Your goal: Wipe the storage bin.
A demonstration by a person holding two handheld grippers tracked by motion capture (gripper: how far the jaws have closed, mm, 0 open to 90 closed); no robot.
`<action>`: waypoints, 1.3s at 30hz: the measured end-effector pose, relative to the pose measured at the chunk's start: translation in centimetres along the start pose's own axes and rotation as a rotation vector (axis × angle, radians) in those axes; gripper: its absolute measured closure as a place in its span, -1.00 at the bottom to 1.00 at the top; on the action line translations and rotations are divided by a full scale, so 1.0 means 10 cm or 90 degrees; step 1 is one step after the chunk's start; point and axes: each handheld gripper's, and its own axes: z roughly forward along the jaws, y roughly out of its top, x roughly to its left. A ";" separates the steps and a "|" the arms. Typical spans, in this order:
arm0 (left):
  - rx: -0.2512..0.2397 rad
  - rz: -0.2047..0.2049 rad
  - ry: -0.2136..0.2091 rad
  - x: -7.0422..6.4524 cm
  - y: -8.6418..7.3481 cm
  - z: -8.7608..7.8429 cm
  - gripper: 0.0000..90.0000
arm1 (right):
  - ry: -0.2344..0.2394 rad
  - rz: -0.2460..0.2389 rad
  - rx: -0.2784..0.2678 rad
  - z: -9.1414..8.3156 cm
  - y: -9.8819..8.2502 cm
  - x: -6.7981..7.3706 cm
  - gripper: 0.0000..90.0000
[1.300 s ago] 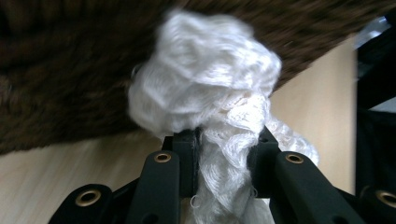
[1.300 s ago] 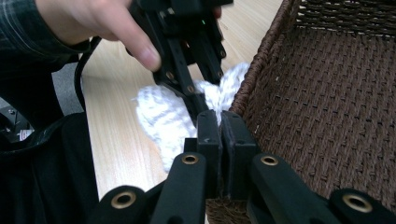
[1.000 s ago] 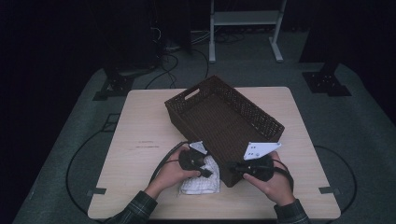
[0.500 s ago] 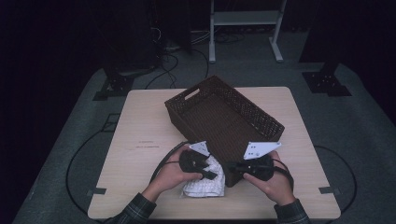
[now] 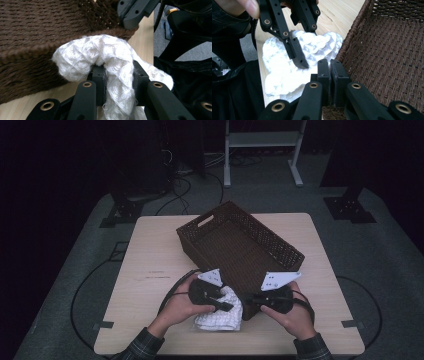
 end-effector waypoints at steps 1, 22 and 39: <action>0.002 0.002 -0.001 -0.01 0.00 0.02 0.56 | 0.001 0.000 0.000 0.00 0.00 0.00 0.92; 0.069 -0.039 0.008 0.13 -0.21 0.48 0.56 | 0.001 -0.002 0.001 0.00 0.00 0.00 0.92; 0.064 -0.056 0.052 0.17 -0.44 0.20 0.55 | 0.006 -0.008 0.006 0.07 0.06 0.03 0.92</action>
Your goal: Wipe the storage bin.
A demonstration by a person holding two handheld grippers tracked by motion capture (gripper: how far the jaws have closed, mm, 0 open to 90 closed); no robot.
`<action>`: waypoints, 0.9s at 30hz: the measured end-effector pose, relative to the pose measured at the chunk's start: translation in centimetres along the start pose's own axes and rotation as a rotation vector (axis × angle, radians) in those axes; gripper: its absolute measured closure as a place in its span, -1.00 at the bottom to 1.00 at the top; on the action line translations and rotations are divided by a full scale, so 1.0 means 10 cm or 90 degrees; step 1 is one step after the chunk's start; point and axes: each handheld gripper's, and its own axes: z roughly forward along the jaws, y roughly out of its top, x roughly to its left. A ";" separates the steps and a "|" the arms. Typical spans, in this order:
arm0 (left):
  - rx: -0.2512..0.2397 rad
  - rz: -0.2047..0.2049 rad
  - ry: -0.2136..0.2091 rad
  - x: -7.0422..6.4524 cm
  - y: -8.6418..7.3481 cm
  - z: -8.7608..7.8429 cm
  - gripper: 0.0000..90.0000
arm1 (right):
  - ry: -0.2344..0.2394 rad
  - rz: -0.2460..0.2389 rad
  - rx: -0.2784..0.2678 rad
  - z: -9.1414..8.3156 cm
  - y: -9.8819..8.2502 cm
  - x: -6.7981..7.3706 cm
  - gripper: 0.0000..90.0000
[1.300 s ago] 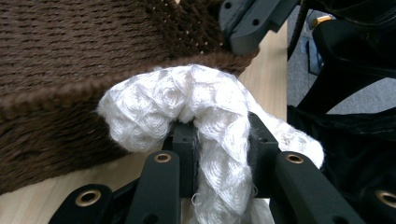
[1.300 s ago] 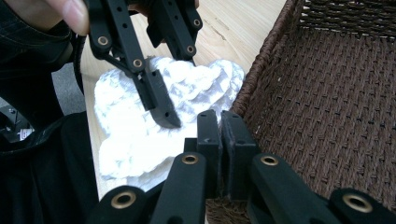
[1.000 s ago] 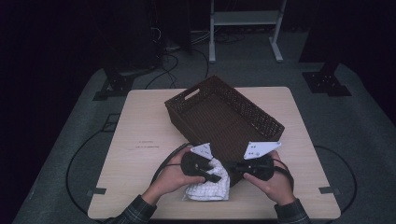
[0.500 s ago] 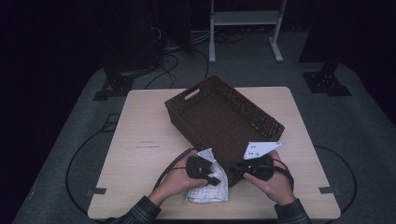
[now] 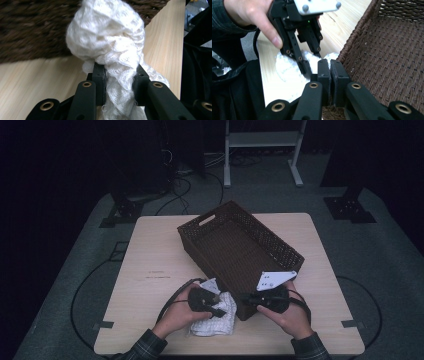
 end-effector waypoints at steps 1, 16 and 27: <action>-0.001 -0.005 0.005 0.02 -0.03 -0.04 0.55 | 0.001 -0.003 0.002 0.02 0.02 0.01 0.92; -0.036 -0.088 0.082 0.30 -0.57 -0.56 0.55 | 0.033 -0.045 0.028 0.37 0.32 0.12 0.93; -0.045 -0.124 0.108 0.38 -0.76 -0.69 0.55 | 0.051 -0.093 0.033 0.61 0.53 0.22 0.82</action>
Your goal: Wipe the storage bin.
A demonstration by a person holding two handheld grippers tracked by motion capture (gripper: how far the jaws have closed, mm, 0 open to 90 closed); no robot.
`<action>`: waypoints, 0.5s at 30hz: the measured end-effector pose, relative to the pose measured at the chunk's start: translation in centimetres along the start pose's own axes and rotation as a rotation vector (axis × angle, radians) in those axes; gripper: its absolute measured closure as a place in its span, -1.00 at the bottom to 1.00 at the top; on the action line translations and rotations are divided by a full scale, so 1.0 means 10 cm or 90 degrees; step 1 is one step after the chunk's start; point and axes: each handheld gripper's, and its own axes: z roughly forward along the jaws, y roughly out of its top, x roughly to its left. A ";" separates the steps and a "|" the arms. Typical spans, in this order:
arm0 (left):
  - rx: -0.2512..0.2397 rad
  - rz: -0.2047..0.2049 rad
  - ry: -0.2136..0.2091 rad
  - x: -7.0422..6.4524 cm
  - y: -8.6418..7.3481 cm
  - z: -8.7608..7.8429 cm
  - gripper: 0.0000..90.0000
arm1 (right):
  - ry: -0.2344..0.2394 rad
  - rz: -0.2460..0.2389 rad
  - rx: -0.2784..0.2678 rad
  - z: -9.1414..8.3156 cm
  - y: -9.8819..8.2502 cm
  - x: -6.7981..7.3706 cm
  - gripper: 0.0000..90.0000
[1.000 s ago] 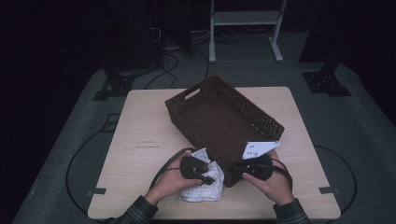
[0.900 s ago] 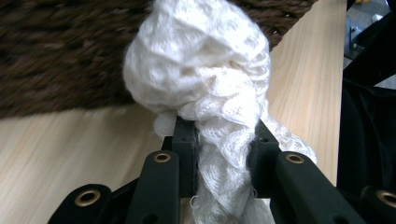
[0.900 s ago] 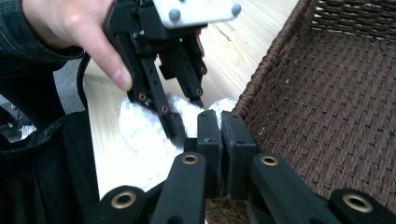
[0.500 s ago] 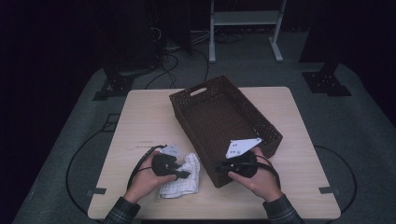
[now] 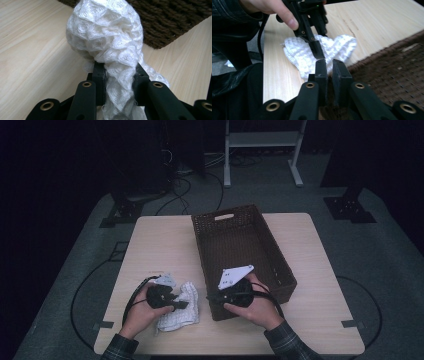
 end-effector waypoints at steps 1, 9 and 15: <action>-0.003 -0.003 0.001 0.00 0.00 0.00 0.55 | -0.007 -0.002 -0.002 -0.04 -0.01 -0.01 0.81; -0.005 -0.013 0.008 0.05 -0.06 -0.05 0.55 | -0.079 0.054 -0.016 -0.57 -0.31 -0.26 0.66; -0.005 -0.019 0.011 0.06 -0.09 -0.07 0.55 | -0.134 0.083 -0.014 -0.96 -0.60 -0.42 0.60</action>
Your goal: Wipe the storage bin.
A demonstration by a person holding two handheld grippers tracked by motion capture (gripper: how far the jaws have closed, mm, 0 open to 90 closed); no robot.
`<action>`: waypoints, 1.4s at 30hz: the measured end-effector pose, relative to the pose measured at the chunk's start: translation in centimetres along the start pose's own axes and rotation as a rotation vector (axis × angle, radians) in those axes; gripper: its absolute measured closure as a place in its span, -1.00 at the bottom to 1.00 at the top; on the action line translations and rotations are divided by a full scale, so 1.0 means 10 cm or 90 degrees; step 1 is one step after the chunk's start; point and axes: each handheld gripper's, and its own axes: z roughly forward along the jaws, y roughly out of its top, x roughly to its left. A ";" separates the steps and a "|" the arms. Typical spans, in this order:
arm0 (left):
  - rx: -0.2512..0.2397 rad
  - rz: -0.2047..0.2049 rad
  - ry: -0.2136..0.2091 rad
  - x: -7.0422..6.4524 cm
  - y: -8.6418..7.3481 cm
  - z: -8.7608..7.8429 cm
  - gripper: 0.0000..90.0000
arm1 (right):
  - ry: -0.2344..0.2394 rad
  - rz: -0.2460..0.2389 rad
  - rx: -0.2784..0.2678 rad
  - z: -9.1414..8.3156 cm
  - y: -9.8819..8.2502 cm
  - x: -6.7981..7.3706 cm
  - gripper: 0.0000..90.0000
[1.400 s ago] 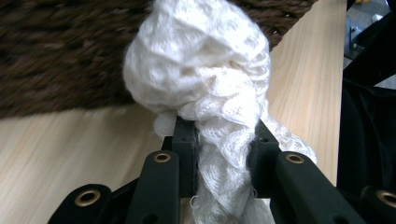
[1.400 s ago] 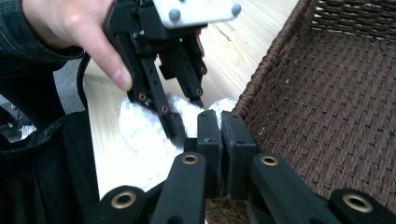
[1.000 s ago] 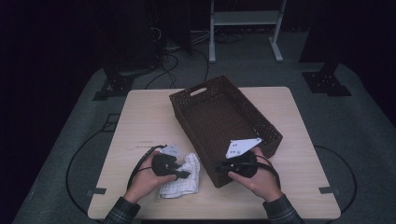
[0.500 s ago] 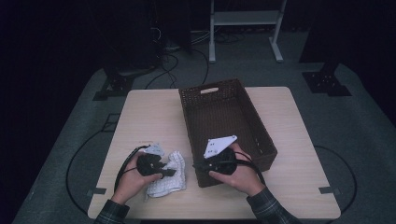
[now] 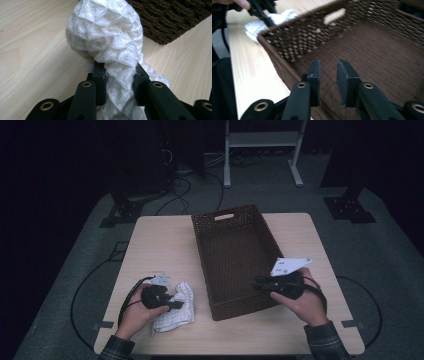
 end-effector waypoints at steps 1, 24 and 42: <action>-0.004 -0.005 0.000 0.00 -0.01 0.00 0.55 | -0.009 0.006 -0.001 -0.05 -0.05 -0.04 0.60; -0.001 -0.010 -0.001 0.04 -0.04 -0.02 0.55 | -0.006 0.018 0.032 -0.29 -0.55 -0.39 0.18; -0.005 -0.011 0.004 0.04 -0.08 -0.08 0.55 | 0.033 0.019 0.022 -0.04 -0.42 -0.25 0.42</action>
